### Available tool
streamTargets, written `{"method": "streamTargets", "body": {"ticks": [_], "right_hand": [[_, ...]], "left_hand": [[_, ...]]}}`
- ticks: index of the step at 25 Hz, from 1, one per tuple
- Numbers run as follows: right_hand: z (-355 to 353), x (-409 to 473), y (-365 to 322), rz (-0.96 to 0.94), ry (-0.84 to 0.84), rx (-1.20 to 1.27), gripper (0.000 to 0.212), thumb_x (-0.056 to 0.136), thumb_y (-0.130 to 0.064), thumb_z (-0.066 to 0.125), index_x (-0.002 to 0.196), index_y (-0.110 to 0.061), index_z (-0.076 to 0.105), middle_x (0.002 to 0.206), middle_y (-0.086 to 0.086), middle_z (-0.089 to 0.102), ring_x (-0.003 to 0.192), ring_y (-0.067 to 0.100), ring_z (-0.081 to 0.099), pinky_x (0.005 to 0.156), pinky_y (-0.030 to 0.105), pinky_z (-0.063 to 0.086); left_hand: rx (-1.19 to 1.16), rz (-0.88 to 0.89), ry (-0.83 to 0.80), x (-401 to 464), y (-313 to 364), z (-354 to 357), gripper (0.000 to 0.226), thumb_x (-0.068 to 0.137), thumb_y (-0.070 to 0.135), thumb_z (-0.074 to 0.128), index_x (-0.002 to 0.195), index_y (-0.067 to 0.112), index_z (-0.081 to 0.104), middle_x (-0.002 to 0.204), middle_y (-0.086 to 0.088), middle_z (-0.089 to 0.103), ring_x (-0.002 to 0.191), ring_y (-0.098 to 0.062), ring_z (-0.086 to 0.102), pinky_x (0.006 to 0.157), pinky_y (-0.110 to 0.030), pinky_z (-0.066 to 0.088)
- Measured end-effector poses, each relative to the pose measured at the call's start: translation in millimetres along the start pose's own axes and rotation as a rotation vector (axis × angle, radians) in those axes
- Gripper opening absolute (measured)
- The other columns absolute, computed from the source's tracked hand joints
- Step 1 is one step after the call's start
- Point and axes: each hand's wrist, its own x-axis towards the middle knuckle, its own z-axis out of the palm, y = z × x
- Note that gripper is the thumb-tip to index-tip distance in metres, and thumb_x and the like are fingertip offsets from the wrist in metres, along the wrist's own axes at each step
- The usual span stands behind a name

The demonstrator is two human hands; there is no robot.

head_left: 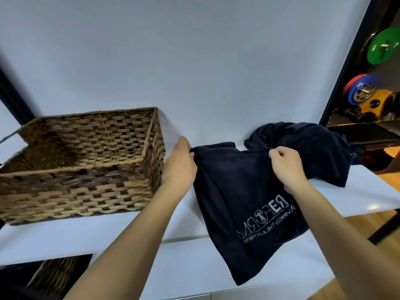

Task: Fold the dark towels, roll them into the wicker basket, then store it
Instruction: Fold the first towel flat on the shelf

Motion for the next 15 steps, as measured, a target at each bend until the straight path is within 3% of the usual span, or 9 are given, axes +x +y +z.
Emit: {"method": "streamTargets", "body": {"ticks": [1, 3, 4, 6, 8, 10, 11, 13, 15], "right_hand": [[-3, -1, 2, 0.018, -0.055, -0.035, 0.023, 0.088, -0.017, 0.054, 0.067, -0.010, 0.048, 0.062, 0.002, 0.043, 0.061, 0.020, 0.041, 0.056, 0.032, 0.034], [-1, -9, 9, 0.036, -0.195, -0.275, 0.012, 0.088, -0.026, 0.058, 0.087, -0.017, 0.065, 0.081, -0.002, 0.063, 0.082, 0.020, 0.060, 0.071, 0.032, 0.045], [4, -14, 13, 0.045, -0.258, -0.397, 0.023, 0.090, -0.034, 0.060, 0.107, -0.020, 0.068, 0.101, -0.001, 0.069, 0.099, 0.021, 0.063, 0.080, 0.032, 0.047], [16, -22, 12, 0.049, -0.315, -0.554, 0.054, 0.093, -0.049, 0.059, 0.135, -0.015, 0.055, 0.128, 0.005, 0.063, 0.117, 0.025, 0.060, 0.090, 0.036, 0.047], [28, -23, 10, 0.038, -0.343, -0.671, 0.050, 0.095, -0.052, 0.056, 0.122, -0.011, 0.059, 0.116, 0.006, 0.064, 0.106, 0.027, 0.063, 0.080, 0.037, 0.050], [36, -21, 11, 0.027, -0.383, -0.830, 0.028, 0.096, -0.039, 0.056, 0.083, -0.014, 0.054, 0.082, 0.001, 0.058, 0.073, 0.022, 0.057, 0.060, 0.030, 0.042], [38, -21, 12, 0.033, -0.399, -0.876, 0.024, 0.094, -0.028, 0.054, 0.075, -0.014, 0.048, 0.074, 0.000, 0.053, 0.064, 0.020, 0.049, 0.056, 0.028, 0.038], [38, -17, 10, 0.018, -0.387, -0.764, 0.016, 0.093, -0.017, 0.049, 0.080, -0.010, 0.055, 0.075, 0.006, 0.058, 0.061, 0.020, 0.047, 0.057, 0.030, 0.039], [32, -11, 2, -0.044, -0.244, -0.461, 0.016, 0.098, -0.022, 0.049, 0.092, -0.015, 0.062, 0.083, 0.006, 0.065, 0.067, 0.019, 0.055, 0.063, 0.034, 0.047]], "left_hand": [[0.002, -0.002, 0.001, -2, 0, 0, 0.012, 0.104, 0.022, 0.047, 0.109, 0.017, 0.038, 0.106, -0.007, 0.058, 0.088, -0.036, 0.062, 0.066, -0.043, 0.046], [0.207, -0.028, -0.141, -10, -2, 7, 0.043, 0.103, 0.040, 0.049, 0.132, 0.013, 0.032, 0.123, -0.010, 0.056, 0.102, -0.039, 0.063, 0.071, -0.042, 0.046], [0.315, -0.073, -0.255, -15, -3, 10, 0.060, 0.100, 0.052, 0.048, 0.139, 0.011, 0.027, 0.128, -0.011, 0.055, 0.108, -0.038, 0.063, 0.072, -0.040, 0.043], [0.400, -0.164, -0.428, -24, -7, 19, 0.080, 0.093, 0.068, 0.049, 0.142, 0.011, 0.023, 0.125, -0.010, 0.059, 0.107, -0.034, 0.064, 0.068, -0.037, 0.042], [0.461, -0.205, -0.532, -29, -11, 21, 0.077, 0.092, 0.065, 0.054, 0.140, 0.011, 0.025, 0.113, -0.006, 0.063, 0.096, -0.029, 0.065, 0.064, -0.035, 0.042], [0.478, -0.185, -0.574, -30, -11, 21, 0.060, 0.098, 0.044, 0.056, 0.139, 0.011, 0.026, 0.097, -0.003, 0.061, 0.083, -0.026, 0.062, 0.061, -0.034, 0.041], [0.443, -0.157, -0.585, -30, -10, 20, 0.052, 0.098, 0.030, 0.055, 0.137, 0.013, 0.025, 0.091, -0.003, 0.059, 0.076, -0.024, 0.061, 0.059, -0.033, 0.040], [0.264, -0.089, -0.537, -26, -8, 18, 0.044, 0.096, 0.013, 0.049, 0.133, 0.016, 0.025, 0.089, -0.005, 0.056, 0.068, -0.022, 0.056, 0.055, -0.033, 0.040], [0.100, -0.059, -0.387, -18, -6, 6, 0.038, 0.094, 0.008, 0.046, 0.127, 0.018, 0.029, 0.094, -0.005, 0.055, 0.072, -0.022, 0.055, 0.057, -0.035, 0.041]]}}
